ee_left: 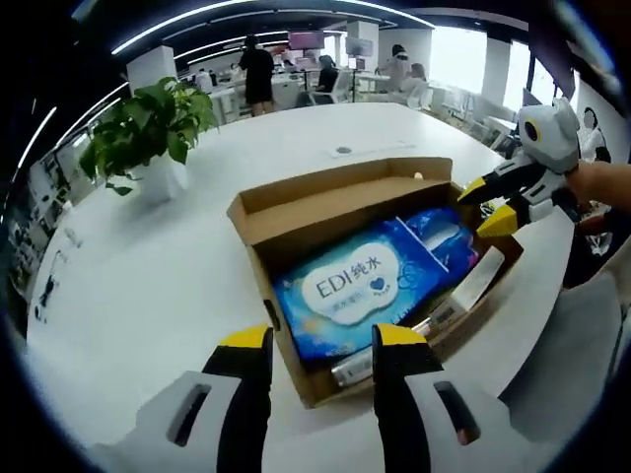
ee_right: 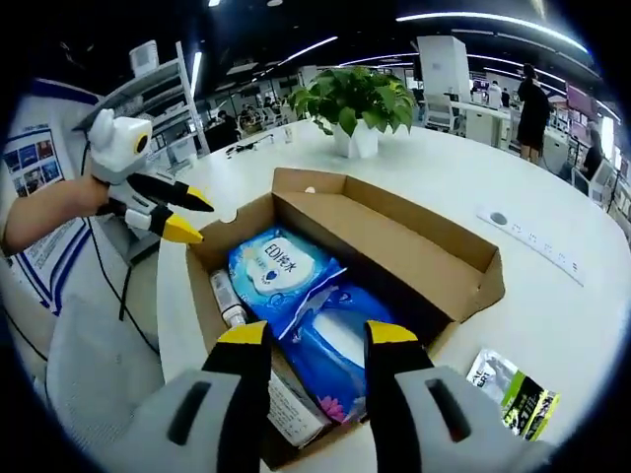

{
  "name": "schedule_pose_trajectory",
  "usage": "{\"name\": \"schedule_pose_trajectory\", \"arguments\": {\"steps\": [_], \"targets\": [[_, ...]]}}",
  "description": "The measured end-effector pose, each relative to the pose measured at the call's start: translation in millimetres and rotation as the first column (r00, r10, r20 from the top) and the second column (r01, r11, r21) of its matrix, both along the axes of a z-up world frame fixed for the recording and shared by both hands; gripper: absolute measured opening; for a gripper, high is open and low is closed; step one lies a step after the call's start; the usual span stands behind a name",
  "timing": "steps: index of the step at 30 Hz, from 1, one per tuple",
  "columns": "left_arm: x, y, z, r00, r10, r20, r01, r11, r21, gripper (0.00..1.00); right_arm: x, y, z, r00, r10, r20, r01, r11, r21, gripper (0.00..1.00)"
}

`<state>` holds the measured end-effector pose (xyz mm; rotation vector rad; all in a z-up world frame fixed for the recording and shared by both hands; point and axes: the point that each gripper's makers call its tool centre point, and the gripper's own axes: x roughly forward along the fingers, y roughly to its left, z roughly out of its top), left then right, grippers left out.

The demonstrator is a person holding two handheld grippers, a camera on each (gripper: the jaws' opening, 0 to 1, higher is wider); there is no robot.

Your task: Operate the shoe box by opening the lid, removing the specified soft item, and placing it in the target area until the item is outside and the box remains undamaged.

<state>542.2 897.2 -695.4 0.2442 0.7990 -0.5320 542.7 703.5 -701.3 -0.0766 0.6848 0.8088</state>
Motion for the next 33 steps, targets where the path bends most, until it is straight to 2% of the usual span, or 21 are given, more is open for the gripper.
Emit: {"name": "schedule_pose_trajectory", "arguments": {"steps": [7,9,16,26,33], "targets": [[-2.9,16,-13.8,0.997,0.066,-0.046,-0.066,0.998,-0.002,0.29,4,15,-8.0,1.000,0.016,-0.017,-0.016,1.000,0.006,0.29],[-6.3,20,-18.3,0.991,0.102,-0.082,-0.104,0.995,-0.012,0.23,5,19,-11.3,1.000,0.022,-0.021,-0.022,1.000,0.003,0.28],[-12.8,20,-22.5,0.984,0.137,-0.115,-0.142,0.989,-0.041,0.07,11,29,-20.2,0.999,0.033,-0.034,-0.033,0.999,0.004,0.24],[-15.5,19,-23.6,0.977,0.165,-0.137,-0.178,0.980,-0.091,0.04,23,44,-34.6,0.998,0.038,-0.058,-0.038,0.999,0.001,0.19],[-15.5,20,-23.9,0.975,0.168,-0.143,-0.182,0.979,-0.092,0.04,28,54,-43.9,0.995,0.027,-0.097,-0.026,1.000,0.011,0.13]]}}
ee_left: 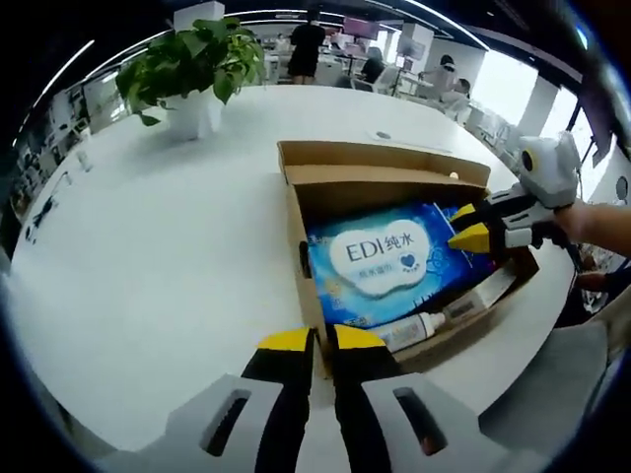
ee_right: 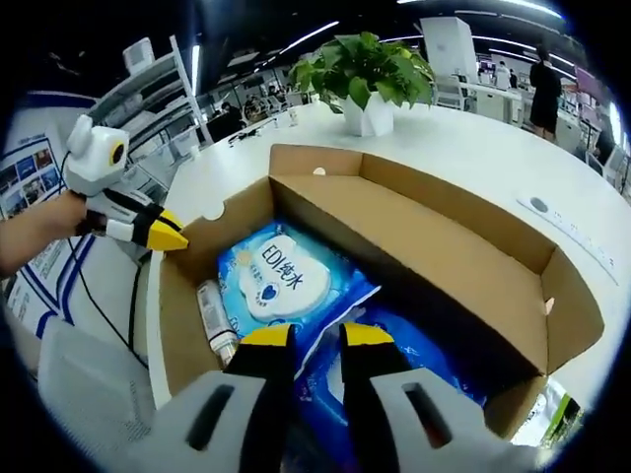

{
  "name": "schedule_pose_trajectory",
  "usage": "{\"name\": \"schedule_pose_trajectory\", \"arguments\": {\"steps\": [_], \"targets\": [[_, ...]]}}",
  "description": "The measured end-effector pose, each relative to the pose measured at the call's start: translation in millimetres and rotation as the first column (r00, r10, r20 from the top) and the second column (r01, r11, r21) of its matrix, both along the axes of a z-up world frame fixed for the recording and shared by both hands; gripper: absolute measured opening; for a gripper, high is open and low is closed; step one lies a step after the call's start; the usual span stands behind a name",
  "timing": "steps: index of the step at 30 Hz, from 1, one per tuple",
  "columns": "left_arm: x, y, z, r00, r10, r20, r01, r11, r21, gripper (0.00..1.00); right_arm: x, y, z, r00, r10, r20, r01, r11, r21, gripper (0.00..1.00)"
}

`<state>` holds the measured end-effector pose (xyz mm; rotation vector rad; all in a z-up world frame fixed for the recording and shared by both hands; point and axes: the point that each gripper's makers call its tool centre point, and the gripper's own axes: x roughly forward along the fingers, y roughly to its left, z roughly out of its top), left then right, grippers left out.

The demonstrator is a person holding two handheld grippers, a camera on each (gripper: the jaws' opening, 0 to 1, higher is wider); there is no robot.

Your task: Operate the shoe box by opening the lid, removing the specified soft item, and placing it in the target area until the item is outside and the box remains undamaged.

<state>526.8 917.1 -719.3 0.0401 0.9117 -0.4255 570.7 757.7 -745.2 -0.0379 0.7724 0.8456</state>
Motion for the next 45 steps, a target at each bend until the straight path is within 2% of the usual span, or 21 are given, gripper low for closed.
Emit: {"name": "schedule_pose_trajectory", "arguments": {"steps": [3,9,14,20,26,45], "targets": [[0.2,1,-0.2,1.000,0.002,0.000,-0.002,1.000,-0.003,0.04,0,4,-1.3,1.000,-0.020,-0.024,0.020,1.000,0.020,0.08],[1.1,2,-0.6,1.000,0.007,0.004,-0.007,1.000,-0.005,0.04,-2,9,-7.0,0.998,-0.033,-0.046,0.033,0.999,0.014,0.07],[2.1,2,-0.9,1.000,0.010,0.007,-0.010,1.000,-0.008,0.04,0,8,-6.0,0.996,-0.057,-0.074,0.059,0.998,0.026,0.02],[2.6,3,-0.9,1.000,0.030,0.010,-0.029,0.999,-0.024,0.03,1,6,0.1,0.995,-0.082,-0.061,0.083,0.996,0.025,0.00],[2.9,3,-0.8,0.999,0.034,0.014,-0.034,0.999,-0.021,0.03,2,-5,3.2,0.988,-0.135,-0.077,0.137,0.990,0.018,0.00],[1.8,3,0.1,1.000,0.023,0.016,-0.023,1.000,0.012,0.03,-8,-37,16.4,0.979,-0.196,-0.055,0.199,0.979,0.036,0.00]]}}
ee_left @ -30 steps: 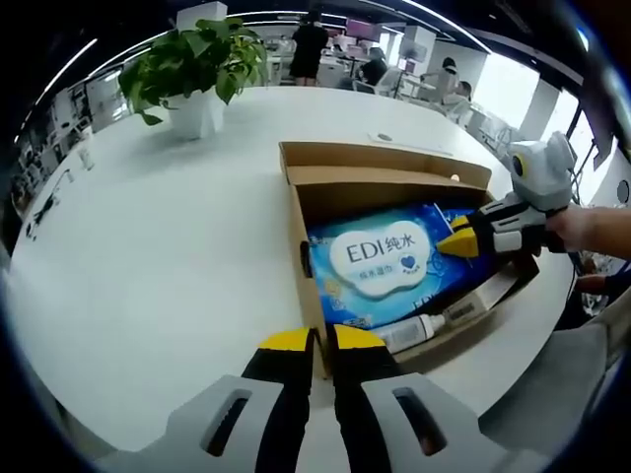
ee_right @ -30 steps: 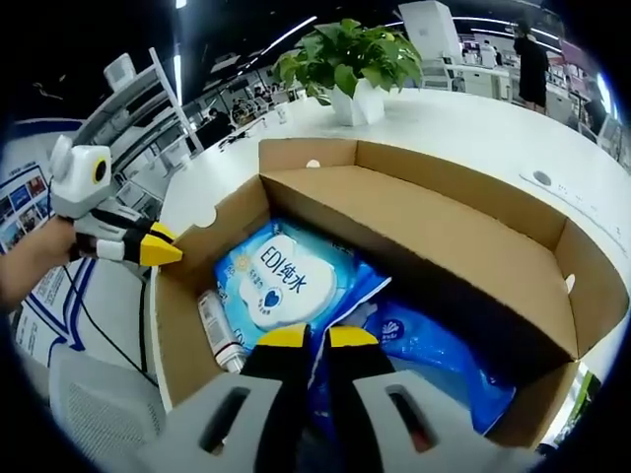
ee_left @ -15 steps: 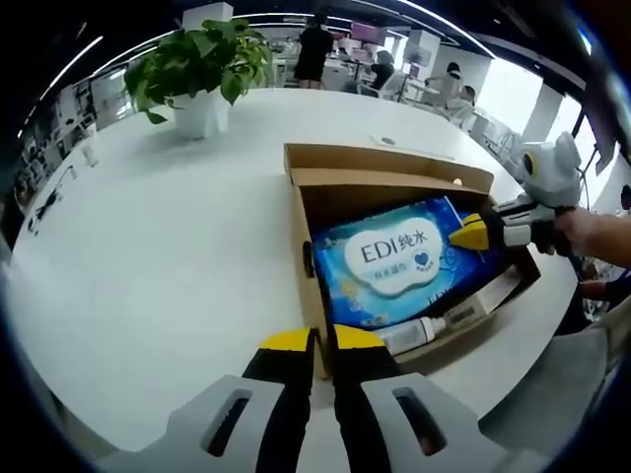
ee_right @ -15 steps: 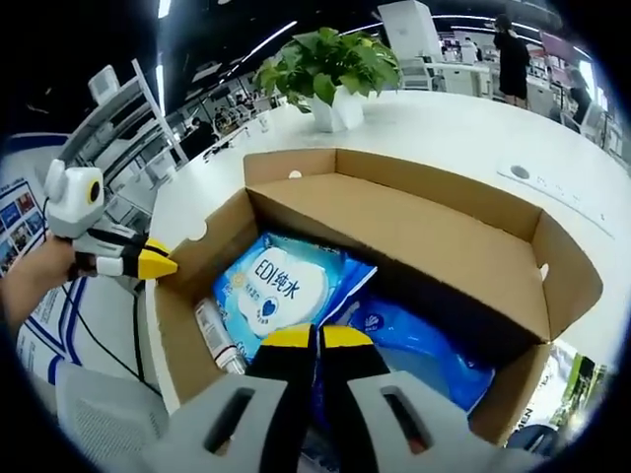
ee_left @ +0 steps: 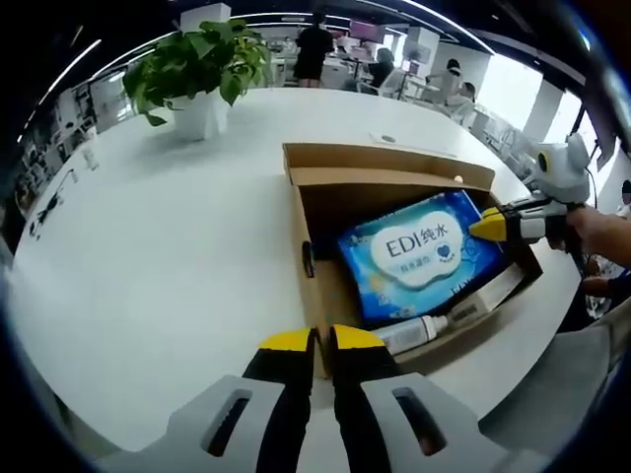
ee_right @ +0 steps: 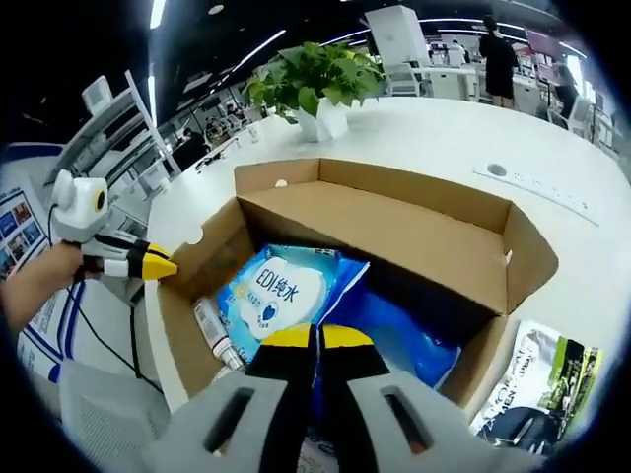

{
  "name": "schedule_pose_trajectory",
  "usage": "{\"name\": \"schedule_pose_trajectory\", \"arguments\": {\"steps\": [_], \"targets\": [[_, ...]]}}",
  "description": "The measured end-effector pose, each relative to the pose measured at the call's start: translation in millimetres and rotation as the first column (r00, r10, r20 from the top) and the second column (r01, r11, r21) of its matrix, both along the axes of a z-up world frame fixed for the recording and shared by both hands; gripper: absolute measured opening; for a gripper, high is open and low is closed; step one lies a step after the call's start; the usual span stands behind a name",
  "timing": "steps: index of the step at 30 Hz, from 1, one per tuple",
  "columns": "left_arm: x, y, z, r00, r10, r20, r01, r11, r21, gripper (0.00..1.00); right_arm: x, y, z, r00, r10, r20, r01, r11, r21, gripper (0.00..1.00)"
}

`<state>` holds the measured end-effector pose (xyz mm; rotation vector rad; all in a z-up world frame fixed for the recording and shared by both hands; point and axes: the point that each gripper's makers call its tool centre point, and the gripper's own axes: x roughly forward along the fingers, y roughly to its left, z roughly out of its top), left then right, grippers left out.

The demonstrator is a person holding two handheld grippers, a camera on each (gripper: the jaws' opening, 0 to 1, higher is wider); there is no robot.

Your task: Operate the shoe box by opening the lid, removing the specified soft item, and placing it in the target area until the item is outside and the box remains undamaged.

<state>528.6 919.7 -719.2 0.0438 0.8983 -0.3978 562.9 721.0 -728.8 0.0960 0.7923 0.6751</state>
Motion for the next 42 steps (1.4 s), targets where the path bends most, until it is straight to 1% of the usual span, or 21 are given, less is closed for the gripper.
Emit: {"name": "schedule_pose_trajectory", "arguments": {"steps": [4,10,12,15,17,18,20,23,26,32,36,42], "targets": [[-0.2,-1,0.4,1.000,-0.022,-0.006,0.022,1.000,0.022,0.04,-2,-1,-1.1,1.000,0.013,0.017,-0.013,1.000,-0.021,0.00],[-0.6,-2,2.6,0.999,-0.052,-0.004,0.053,0.998,0.044,0.04,-2,-4,-5.0,0.999,0.025,0.021,-0.024,0.999,-0.045,0.00],[0.0,-3,5.6,0.998,-0.057,0.001,0.057,0.997,0.050,0.05,-3,-5,-7.1,0.999,0.032,0.020,-0.031,0.998,-0.064,0.00],[4.8,-6,15.6,0.998,-0.054,0.028,0.053,0.998,0.039,0.08,-3,-7,-10.2,0.999,0.030,0.013,-0.029,0.997,-0.072,0.00],[7.3,-8,20.0,0.997,-0.061,0.040,0.059,0.997,0.046,0.10,-3,-7,-11.2,0.999,0.031,0.010,-0.030,0.997,-0.074,0.00],[9.4,-11,23.0,0.996,-0.072,0.050,0.069,0.996,0.054,0.10,-3,-7,-11.5,0.999,0.031,0.008,-0.030,0.997,-0.073,0.00],[12.6,-19,28.8,0.993,-0.094,0.070,0.091,0.995,0.044,0.09,-3,-8,-12.0,0.999,0.032,0.006,-0.031,0.997,-0.074,0.00],[17.3,-28,30.7,0.989,-0.123,0.087,0.118,0.991,0.058,0.11,-4,-8,-12.4,0.999,0.033,0.002,-0.032,0.997,-0.073,0.00],[19.2,-37,25.2,0.986,-0.152,0.070,0.148,0.987,0.063,0.12,-4,-8,-13.2,0.999,0.037,0.000,-0.036,0.996,-0.077,0.00],[22.8,-48,13.3,0.981,-0.190,0.036,0.188,0.980,0.067,0.12,-4,-9,-14.6,0.999,0.034,-0.003,-0.034,0.997,-0.074,0.00],[24.1,-54,-0.9,0.977,-0.214,-0.017,0.214,0.974,0.068,0.14,-4,-9,-14.8,0.999,0.039,0.004,-0.039,0.996,-0.080,0.00],[28.3,-61,-19.9,0.965,-0.254,-0.067,0.259,0.962,0.082,0.18,-5,-9,-15.3,0.998,0.052,0.018,-0.050,0.993,-0.104,0.00]]}}
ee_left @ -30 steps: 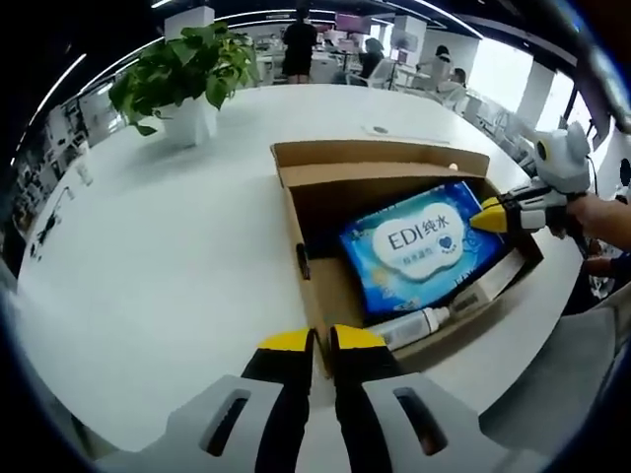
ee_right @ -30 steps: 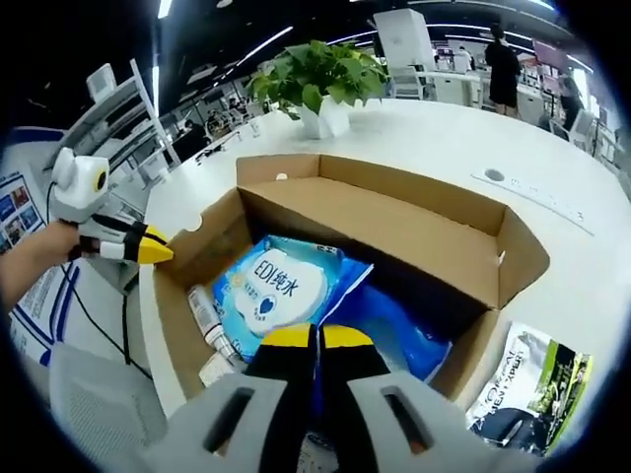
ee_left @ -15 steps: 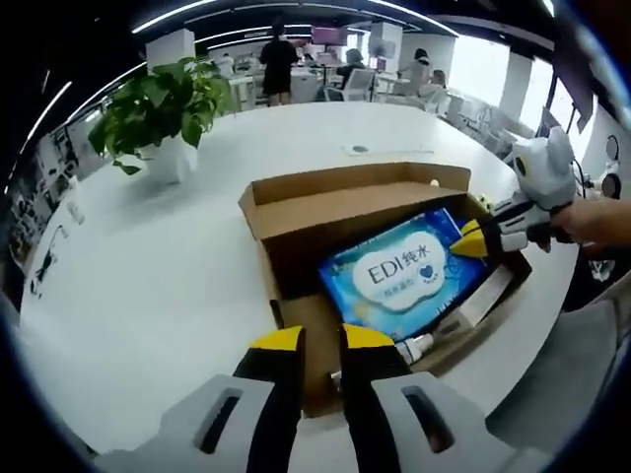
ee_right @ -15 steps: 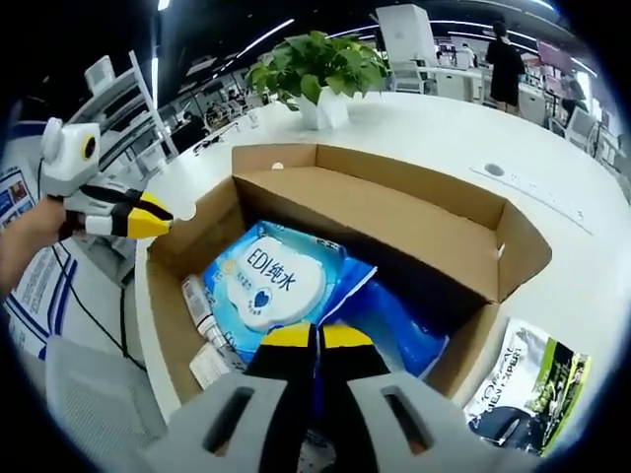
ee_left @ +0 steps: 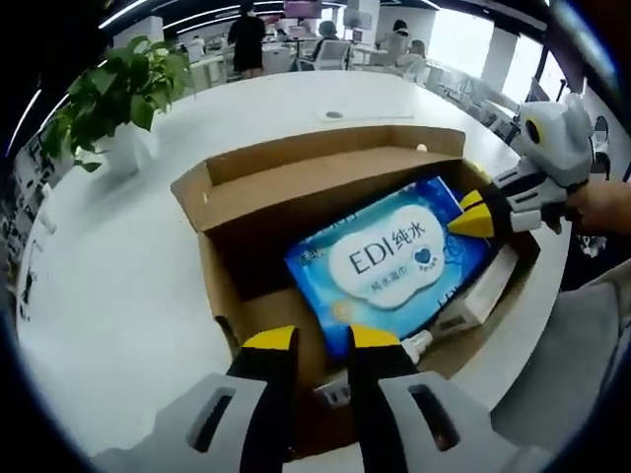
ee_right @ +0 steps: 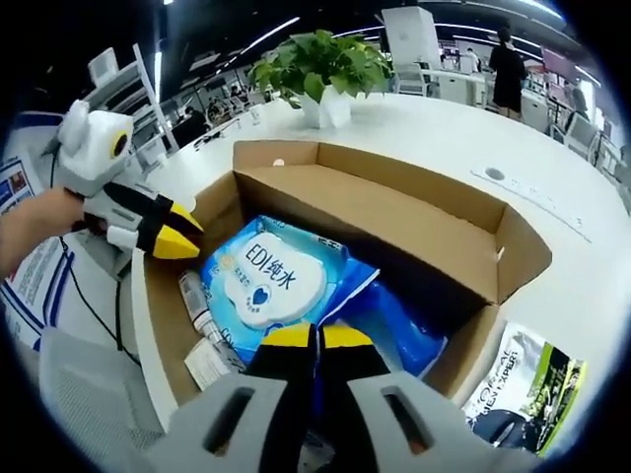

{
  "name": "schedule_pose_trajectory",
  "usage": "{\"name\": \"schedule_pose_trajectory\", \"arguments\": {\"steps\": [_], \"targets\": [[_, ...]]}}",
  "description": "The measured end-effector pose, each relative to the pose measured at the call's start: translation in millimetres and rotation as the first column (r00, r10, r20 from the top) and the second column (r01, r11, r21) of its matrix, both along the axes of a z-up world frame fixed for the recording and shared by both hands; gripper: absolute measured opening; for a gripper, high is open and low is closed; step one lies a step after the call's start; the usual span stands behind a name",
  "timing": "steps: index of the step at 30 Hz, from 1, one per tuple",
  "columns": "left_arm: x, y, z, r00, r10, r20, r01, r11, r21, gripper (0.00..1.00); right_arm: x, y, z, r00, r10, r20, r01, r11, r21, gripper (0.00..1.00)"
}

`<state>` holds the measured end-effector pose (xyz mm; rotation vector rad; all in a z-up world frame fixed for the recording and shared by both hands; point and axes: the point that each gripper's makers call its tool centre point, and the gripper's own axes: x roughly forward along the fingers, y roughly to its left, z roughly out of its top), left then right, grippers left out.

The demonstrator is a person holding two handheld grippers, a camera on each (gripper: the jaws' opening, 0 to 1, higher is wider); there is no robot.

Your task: Operate the shoe box by opening the lid, removing the specified soft item, and placing it in the target area until the item is outside and the box remains undamaged.

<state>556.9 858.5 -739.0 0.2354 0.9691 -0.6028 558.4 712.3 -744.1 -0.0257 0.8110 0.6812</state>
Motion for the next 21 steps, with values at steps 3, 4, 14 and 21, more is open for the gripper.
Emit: {"name": "schedule_pose_trajectory", "arguments": {"steps": [3,4,14,21], "targets": [[2.4,-2,-5.1,1.000,-0.008,-0.015,0.008,1.000,0.003,0.20,0,0,-0.5,1.000,0.001,-0.001,-0.001,1.000,-0.001,0.00],[2.7,-3,-7.0,1.000,-0.010,-0.023,0.010,1.000,-0.001,0.20,0,0,-0.5,1.000,0.002,-0.002,-0.002,1.000,-0.001,0.00],[1.8,-16,-17.4,0.994,-0.069,-0.088,0.067,0.997,-0.024,0.20,0,-1,-1.0,1.000,0.012,0.005,-0.012,1.000,-0.014,0.00],[0.6,-17,-37.0,0.987,-0.047,-0.156,0.041,0.998,-0.044,0.19,0,0,-1.4,1.000,0.021,0.012,-0.020,1.000,-0.018,0.00]]}}
